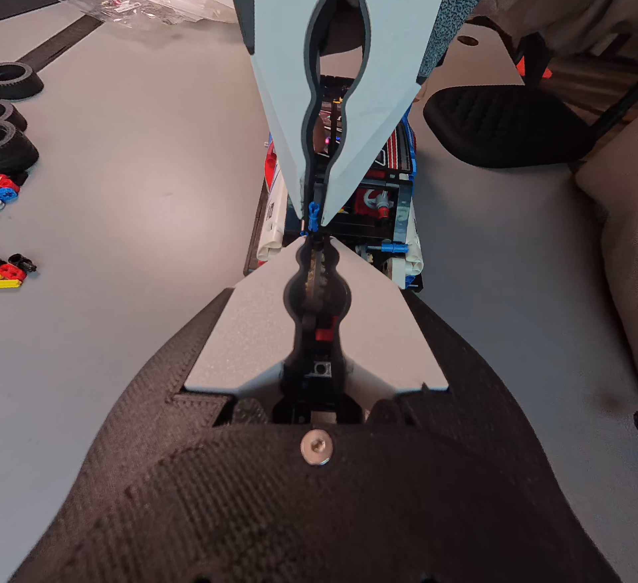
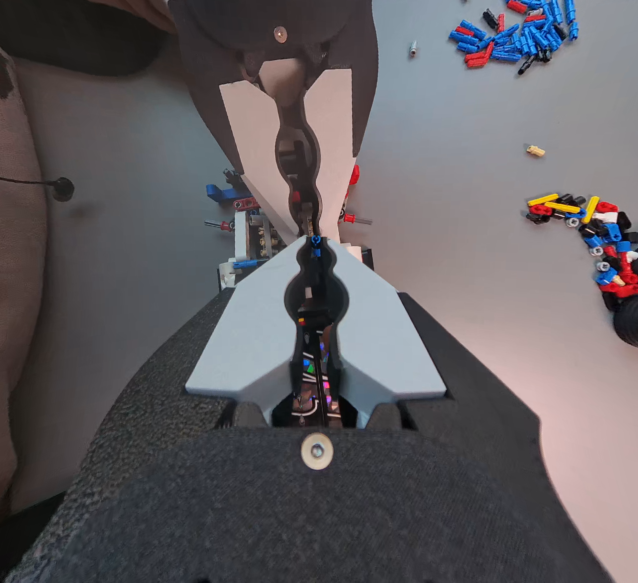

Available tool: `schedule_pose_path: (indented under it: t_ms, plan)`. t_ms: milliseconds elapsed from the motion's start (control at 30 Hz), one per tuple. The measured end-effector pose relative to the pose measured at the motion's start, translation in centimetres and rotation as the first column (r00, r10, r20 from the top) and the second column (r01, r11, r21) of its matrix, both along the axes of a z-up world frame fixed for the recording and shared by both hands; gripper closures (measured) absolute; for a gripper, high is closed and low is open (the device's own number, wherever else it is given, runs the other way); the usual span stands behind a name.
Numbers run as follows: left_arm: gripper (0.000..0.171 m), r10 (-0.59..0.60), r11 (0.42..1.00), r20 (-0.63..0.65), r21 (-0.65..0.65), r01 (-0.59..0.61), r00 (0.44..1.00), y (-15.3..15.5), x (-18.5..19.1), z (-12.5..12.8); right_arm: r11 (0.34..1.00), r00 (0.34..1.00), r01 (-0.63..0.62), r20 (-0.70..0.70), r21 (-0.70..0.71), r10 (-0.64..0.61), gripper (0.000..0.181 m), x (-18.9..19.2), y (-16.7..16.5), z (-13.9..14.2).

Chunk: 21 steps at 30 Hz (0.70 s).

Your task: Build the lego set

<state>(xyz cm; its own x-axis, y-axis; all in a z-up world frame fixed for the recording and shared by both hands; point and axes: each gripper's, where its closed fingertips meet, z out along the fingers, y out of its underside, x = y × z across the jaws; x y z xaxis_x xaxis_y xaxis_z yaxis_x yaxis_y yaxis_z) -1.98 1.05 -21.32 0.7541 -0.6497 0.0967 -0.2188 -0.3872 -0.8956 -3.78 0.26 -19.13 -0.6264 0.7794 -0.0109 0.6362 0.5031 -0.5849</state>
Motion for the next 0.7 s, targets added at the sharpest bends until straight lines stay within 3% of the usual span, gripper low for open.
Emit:
schedule_pose_path:
  t_ms: [367, 700]
  plan:
    - [0.165, 0.0, 1.0, -0.001, 0.009, 0.0, 1.0, -0.09, 0.01, -0.04, 0.999, 0.999, 0.024, 0.045, 0.037, -0.026, 0.18, 0.2, -0.04, -0.15]
    - [0.164, 0.001, 1.0, 0.002, 0.007, -0.001, 1.0, 0.05, 0.32, 0.0, 0.998, 0.998, 0.035, 0.054, -0.047, -0.033, 0.179, 0.33, 0.06, -0.77]
